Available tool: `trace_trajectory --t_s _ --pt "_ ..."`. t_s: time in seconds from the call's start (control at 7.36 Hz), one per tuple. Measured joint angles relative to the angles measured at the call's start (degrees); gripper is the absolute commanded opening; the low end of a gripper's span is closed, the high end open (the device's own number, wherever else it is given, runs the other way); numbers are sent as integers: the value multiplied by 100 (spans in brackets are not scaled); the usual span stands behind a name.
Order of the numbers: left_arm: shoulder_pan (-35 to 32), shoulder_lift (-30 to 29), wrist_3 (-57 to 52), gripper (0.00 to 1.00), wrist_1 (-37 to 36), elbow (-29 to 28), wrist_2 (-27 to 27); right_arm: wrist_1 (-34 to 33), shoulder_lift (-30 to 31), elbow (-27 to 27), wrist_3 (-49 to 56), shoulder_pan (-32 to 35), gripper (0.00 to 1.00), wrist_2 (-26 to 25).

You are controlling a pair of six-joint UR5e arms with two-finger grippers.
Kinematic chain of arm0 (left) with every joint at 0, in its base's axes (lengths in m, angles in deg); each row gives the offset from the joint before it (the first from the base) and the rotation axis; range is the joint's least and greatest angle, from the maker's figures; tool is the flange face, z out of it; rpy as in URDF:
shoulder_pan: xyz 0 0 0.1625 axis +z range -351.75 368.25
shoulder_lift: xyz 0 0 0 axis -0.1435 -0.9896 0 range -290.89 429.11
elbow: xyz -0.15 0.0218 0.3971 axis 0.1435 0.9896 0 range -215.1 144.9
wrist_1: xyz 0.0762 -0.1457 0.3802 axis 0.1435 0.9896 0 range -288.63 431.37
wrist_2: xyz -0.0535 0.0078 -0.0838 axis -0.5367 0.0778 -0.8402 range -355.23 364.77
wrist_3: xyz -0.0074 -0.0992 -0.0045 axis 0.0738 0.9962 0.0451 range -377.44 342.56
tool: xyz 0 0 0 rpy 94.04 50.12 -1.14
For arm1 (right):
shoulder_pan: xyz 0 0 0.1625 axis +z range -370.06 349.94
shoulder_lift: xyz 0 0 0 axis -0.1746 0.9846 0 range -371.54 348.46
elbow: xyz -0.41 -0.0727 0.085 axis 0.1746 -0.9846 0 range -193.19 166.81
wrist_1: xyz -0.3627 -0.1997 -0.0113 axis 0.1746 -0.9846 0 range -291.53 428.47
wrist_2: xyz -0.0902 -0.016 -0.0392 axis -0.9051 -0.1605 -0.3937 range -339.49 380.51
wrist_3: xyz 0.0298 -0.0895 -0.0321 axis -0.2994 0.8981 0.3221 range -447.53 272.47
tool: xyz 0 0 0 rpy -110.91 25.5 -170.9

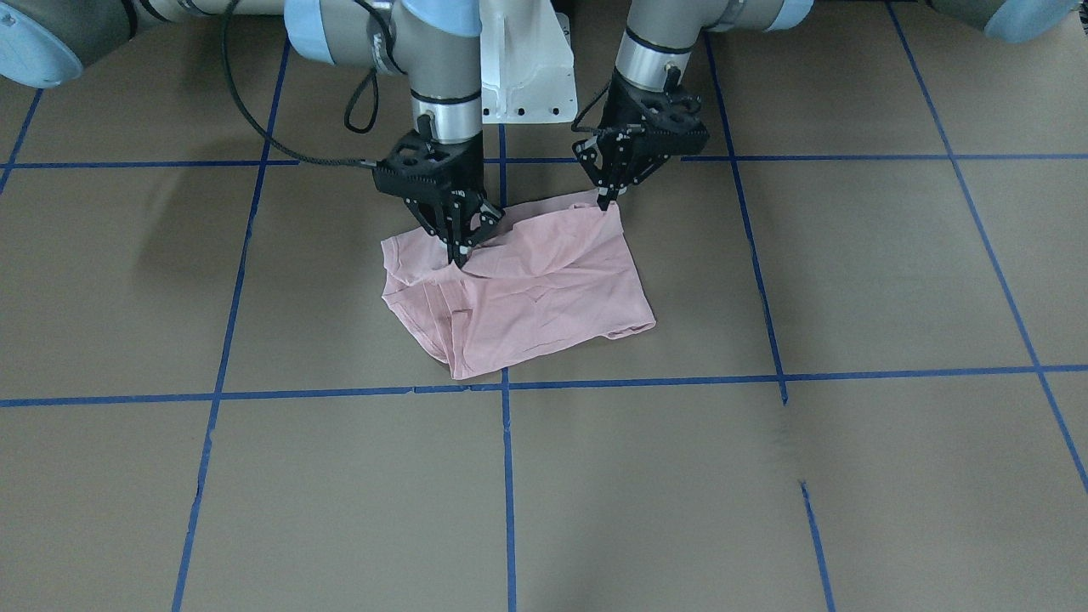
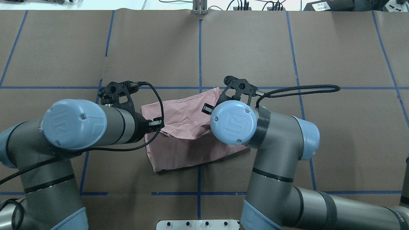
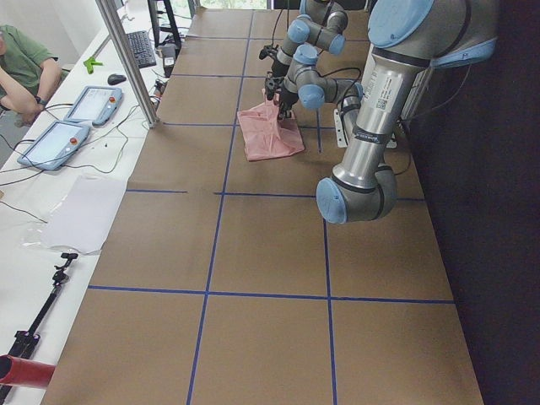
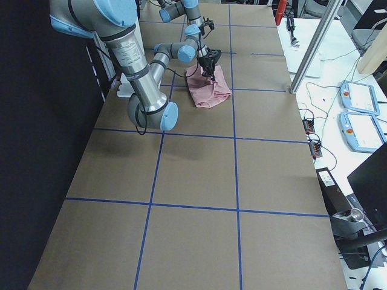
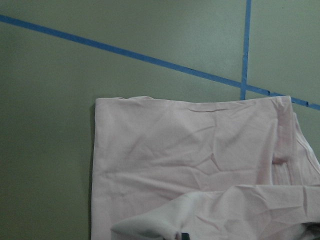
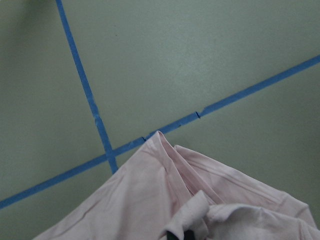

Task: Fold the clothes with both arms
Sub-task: 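Lift the near edge with both grippers and fold it toward the far edge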

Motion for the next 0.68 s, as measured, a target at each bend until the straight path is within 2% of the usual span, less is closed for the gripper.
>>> trace_trajectory --t_s 0.27,0.41,0.54,0.68 --pt "-167 -4 -237 0 601 -772 8 527 -207 -829 108 160 0 6" --pt "-226 -4 -301 0 848 -1081 9 620 -262 -1043 133 190 15 7" --pt "-262 -4 -351 99 1017 -1275 10 671 -294 -1160 148 201 99 7" --pt "-283 -3 -506 100 1100 -1355 6 708 -309 -1223 257 200 100 4"
